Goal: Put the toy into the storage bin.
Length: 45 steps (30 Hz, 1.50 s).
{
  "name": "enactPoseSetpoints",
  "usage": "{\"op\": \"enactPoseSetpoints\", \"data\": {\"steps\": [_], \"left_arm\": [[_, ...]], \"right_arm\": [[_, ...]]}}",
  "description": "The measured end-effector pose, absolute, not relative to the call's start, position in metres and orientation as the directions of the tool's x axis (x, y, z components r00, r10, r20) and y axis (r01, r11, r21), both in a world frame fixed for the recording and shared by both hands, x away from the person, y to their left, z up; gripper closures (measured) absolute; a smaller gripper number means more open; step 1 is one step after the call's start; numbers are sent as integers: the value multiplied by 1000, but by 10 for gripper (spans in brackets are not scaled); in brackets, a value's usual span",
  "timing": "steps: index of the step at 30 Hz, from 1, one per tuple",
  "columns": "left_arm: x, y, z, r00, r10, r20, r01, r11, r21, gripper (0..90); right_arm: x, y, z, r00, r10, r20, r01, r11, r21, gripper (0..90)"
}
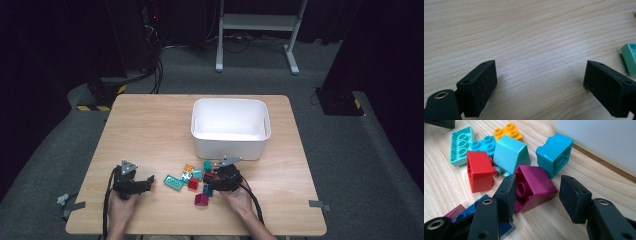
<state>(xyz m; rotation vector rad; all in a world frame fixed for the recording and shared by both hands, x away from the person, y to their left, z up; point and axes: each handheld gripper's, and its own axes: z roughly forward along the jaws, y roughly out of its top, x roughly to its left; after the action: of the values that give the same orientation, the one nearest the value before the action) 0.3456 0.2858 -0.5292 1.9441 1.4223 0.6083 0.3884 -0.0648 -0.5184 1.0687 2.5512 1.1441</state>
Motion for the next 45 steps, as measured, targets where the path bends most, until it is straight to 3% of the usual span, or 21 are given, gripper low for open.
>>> {"op": "enactPoseSetpoints", "data": {"steps": [12, 45], "left_arm": [[346, 286, -529, 305, 952, -7, 653, -204, 729, 115], [346, 286, -529, 306, 952, -6, 653, -205, 729, 115]], "right_arm": [[387, -72, -519, -743, 653, 146, 540, 457, 706, 527], [386, -89, -513, -730, 667, 152, 547, 437, 714, 532]]}}
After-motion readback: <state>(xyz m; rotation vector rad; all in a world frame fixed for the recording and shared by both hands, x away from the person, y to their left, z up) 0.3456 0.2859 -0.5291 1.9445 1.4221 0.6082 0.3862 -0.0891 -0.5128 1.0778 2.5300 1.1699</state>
